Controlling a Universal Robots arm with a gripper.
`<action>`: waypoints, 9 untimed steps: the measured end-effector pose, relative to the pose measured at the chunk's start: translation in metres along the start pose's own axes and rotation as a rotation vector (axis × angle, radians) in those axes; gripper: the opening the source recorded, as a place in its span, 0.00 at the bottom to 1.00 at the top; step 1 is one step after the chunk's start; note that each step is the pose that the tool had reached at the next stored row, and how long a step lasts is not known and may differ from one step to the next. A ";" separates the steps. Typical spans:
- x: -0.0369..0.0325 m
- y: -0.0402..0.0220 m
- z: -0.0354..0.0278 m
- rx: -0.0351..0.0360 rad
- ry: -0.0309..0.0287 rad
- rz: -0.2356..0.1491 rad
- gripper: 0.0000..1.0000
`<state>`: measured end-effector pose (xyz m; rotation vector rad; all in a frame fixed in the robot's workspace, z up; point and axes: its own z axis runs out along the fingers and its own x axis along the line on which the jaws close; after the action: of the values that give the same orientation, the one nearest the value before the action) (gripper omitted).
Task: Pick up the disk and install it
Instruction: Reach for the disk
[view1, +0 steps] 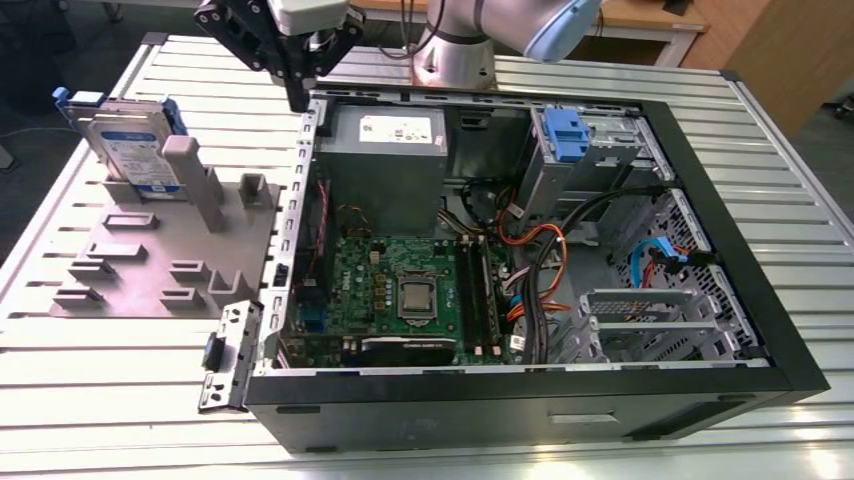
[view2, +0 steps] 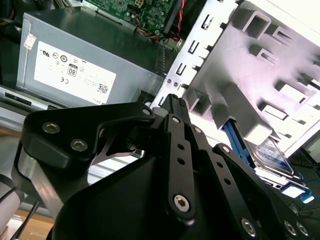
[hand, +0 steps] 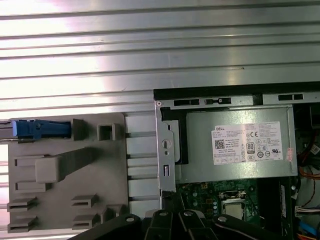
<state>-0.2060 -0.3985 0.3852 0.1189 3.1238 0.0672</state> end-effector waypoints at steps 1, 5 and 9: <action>0.0009 0.0002 0.0001 0.0000 -0.0001 0.000 0.11; 0.0046 0.0007 0.0002 0.0000 0.0000 0.000 0.11; 0.0109 0.0003 0.0001 0.0000 0.0000 0.000 0.11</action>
<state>-0.2169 -0.3973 0.3849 0.1187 3.1238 0.0672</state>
